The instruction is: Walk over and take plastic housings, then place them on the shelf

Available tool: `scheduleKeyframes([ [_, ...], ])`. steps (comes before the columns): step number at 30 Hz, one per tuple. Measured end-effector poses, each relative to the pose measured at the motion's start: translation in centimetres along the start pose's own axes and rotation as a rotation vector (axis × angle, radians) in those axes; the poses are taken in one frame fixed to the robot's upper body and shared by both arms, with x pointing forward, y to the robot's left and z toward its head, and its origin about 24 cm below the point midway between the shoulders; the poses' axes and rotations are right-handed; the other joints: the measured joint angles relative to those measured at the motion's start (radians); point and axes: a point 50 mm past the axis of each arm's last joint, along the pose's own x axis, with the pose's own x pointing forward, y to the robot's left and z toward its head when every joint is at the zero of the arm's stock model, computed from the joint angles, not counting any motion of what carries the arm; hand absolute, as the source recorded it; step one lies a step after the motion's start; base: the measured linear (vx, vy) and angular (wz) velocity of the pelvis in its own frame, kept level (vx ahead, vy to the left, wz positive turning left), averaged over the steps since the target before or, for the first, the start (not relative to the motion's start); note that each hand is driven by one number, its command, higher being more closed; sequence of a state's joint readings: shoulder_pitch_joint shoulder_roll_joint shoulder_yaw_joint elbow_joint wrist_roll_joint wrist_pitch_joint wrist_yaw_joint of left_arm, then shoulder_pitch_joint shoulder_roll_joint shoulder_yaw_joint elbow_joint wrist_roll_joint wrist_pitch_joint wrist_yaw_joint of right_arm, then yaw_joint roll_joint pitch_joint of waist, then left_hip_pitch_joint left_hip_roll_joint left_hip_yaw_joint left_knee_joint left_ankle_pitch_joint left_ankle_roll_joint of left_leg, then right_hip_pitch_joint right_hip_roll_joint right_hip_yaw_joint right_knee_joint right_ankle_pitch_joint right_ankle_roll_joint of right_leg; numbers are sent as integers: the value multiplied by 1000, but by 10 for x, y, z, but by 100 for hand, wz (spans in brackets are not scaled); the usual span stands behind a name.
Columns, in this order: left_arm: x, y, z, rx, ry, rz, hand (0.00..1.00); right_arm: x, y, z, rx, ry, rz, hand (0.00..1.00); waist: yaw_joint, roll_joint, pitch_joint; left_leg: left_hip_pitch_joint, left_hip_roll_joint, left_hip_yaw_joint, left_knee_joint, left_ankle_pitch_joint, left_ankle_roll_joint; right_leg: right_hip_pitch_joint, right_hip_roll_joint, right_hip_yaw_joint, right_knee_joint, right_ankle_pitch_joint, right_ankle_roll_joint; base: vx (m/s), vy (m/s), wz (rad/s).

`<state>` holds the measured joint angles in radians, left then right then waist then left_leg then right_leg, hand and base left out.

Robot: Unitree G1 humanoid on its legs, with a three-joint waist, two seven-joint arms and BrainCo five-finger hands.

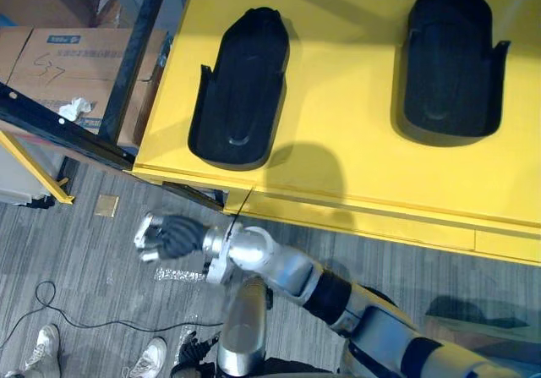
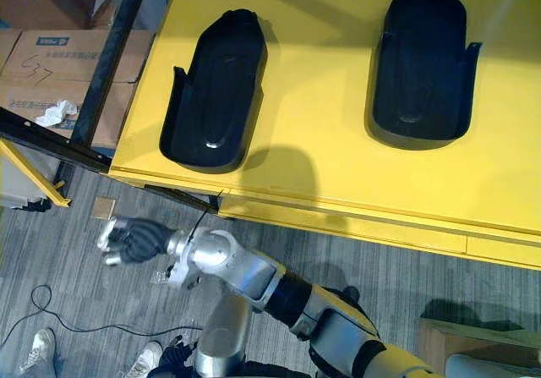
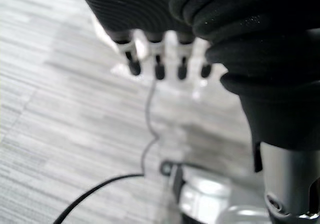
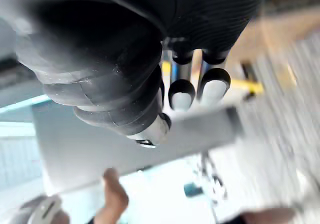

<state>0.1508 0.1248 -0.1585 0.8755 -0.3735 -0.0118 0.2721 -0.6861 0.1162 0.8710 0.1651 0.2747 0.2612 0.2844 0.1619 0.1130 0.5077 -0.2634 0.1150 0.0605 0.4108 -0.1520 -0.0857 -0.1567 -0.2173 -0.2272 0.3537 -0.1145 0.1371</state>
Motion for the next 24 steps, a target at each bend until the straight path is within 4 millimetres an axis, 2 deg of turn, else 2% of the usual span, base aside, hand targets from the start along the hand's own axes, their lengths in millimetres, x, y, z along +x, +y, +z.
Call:
scheduleKeyframes([
  [7, 1, 3, 0, 9, 12, 1, 0, -3, 4, -9, 98, 44, 49, 100, 0, -13, 0, -2, 1, 0, 0, -4, 3, 1, 1, 0, 0, 0, 0, -4, 2, 0],
  [10, 1, 5, 0, 17, 24, 6, 0, -4, 0, -9, 130, 31, 0, 100, 1, -26, -4, -3, 1, 0, 0, -5, 3, 1, 1, 0, -1, 0, 0, 0, 0, 0],
  [12, 2, 4, 1, 17, 22, 7, 0, -6, -8, -6, 158, -2, -84, 100, 0, -30, -2, -4, 1, 0, 1, -5, 3, 0, 1, 0, -1, 0, 0, 0, 0, 0],
  [19, 1, 4, 1, 15, 27, 30, 0, -29, -56, 0, 265, -153, -416, 100, -6, -32, -1, -5, 4, 3, 4, -5, 3, -4, 8, 4, 1, 0, 0, 0, -2, 0],
  [24, 1, 4, 0, 6, 29, 38, 0, -34, -64, -2, 278, -178, -479, 100, -7, -32, -1, -5, 12, 5, 15, -12, 0, -4, 11, 7, 7, -2, -2, -4, 7, -3],
])
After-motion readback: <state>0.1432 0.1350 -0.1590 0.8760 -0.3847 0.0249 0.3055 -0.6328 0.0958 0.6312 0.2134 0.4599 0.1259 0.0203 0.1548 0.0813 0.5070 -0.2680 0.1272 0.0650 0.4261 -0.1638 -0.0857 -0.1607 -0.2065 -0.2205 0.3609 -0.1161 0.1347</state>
